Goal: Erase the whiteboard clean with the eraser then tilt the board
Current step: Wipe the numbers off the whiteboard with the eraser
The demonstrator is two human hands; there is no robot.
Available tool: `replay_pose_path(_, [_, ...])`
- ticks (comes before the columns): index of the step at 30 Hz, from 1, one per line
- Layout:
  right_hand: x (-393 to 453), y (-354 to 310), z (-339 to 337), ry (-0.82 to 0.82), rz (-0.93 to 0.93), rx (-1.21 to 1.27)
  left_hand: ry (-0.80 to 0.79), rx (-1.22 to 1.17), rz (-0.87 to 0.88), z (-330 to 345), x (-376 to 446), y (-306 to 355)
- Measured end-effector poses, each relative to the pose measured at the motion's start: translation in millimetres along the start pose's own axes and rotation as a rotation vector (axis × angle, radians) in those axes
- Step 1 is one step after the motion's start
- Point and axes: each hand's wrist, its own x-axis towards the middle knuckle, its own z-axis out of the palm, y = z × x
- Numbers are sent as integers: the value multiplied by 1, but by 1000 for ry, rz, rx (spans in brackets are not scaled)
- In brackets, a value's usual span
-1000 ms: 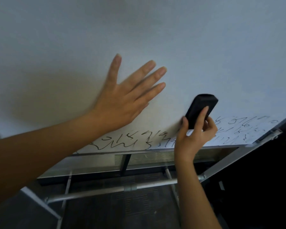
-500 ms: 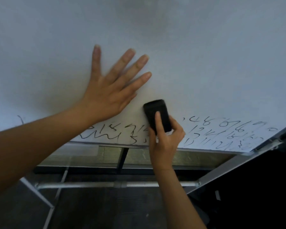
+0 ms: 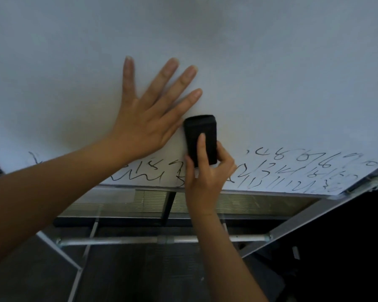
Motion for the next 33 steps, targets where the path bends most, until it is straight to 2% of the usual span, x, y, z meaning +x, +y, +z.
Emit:
replay_pose_path(3, [3, 15, -11, 20, -27, -48, -7, -20, 8, 2, -1, 3])
replay_pose_path(10, [37, 61, -44, 272, 251, -6, -1, -41, 59, 9, -11, 7])
replay_pose_path(17, [12, 53, -23, 250, 329, -34, 44, -49, 55, 13, -13, 4])
replay_pose_path(20, [4, 56, -26, 234, 296, -58, 49, -64, 96, 15, -15, 5])
replay_pose_path(28, [64, 85, -63, 388, 315, -47, 63, -65, 123, 15, -26, 11])
replay_pose_path(33, [47, 89, -50, 380, 341, -36, 22, -108, 186, 16, -24, 17])
